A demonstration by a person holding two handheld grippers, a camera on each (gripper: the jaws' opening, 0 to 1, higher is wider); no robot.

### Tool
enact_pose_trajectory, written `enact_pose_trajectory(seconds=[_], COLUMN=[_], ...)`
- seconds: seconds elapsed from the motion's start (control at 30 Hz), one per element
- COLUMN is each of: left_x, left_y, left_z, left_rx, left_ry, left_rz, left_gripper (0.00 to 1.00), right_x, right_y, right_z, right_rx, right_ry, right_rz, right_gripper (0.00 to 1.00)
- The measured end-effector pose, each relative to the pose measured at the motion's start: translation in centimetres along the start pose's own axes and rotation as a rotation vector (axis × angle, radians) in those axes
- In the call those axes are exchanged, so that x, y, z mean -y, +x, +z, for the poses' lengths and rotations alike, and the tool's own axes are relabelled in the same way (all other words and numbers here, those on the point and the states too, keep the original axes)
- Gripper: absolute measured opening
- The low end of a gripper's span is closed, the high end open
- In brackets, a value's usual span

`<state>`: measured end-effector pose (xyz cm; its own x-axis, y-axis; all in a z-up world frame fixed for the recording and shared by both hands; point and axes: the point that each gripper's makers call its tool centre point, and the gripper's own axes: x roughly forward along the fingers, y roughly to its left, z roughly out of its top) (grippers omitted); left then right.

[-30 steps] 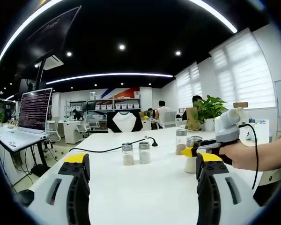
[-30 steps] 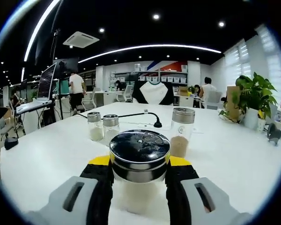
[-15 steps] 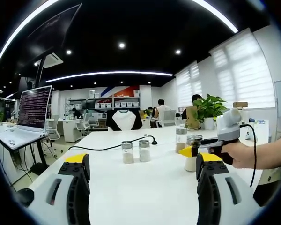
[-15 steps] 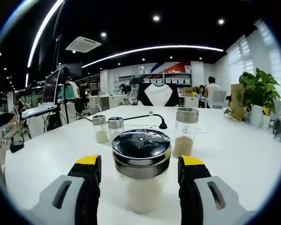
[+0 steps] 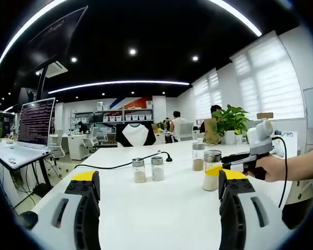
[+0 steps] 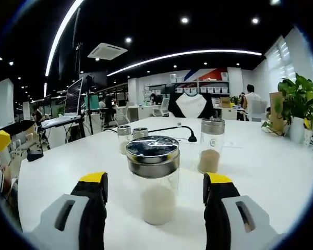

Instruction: Rotate the seasoning bottle until the label or dispensing opening points toward the visible target arrow and the bottle remains upright within the marked orientation range

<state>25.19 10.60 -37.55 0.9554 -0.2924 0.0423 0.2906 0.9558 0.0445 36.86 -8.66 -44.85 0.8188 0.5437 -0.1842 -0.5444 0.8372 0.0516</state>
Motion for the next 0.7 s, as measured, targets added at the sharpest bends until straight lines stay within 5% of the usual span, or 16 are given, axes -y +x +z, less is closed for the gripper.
enact_pose_trajectory(seconds=[0.1, 0.33, 0.6, 0.7], left_x=[0.0, -0.3, -0.8, -0.8], left_y=[0.0, -0.1, -0.5, -0.7], left_z=[0.0, 0.5, 0.4, 0.4], left_rx=[0.001, 0.001, -0.008, -0.008], left_ry=[-0.006, 0.018, 0.014, 0.012], left_rz=[-0.001, -0.001, 0.008, 0.012], left_gripper=[1.0, 0.99, 0.99, 0.99], right_x=[0.5, 3.4, 2.0, 1.3], right_y=[-0.2, 0.2, 0.3, 0.5], right_z=[0.1, 0.3, 1.7, 1.1], right_rx=[0.01, -0.027, 0.018, -0.023], right_ry=[0.053, -0.003, -0.02, -0.069], right_rz=[0.062, 0.096, 0.257, 0.298], right_gripper=[0.81, 0.79, 0.76, 0.76])
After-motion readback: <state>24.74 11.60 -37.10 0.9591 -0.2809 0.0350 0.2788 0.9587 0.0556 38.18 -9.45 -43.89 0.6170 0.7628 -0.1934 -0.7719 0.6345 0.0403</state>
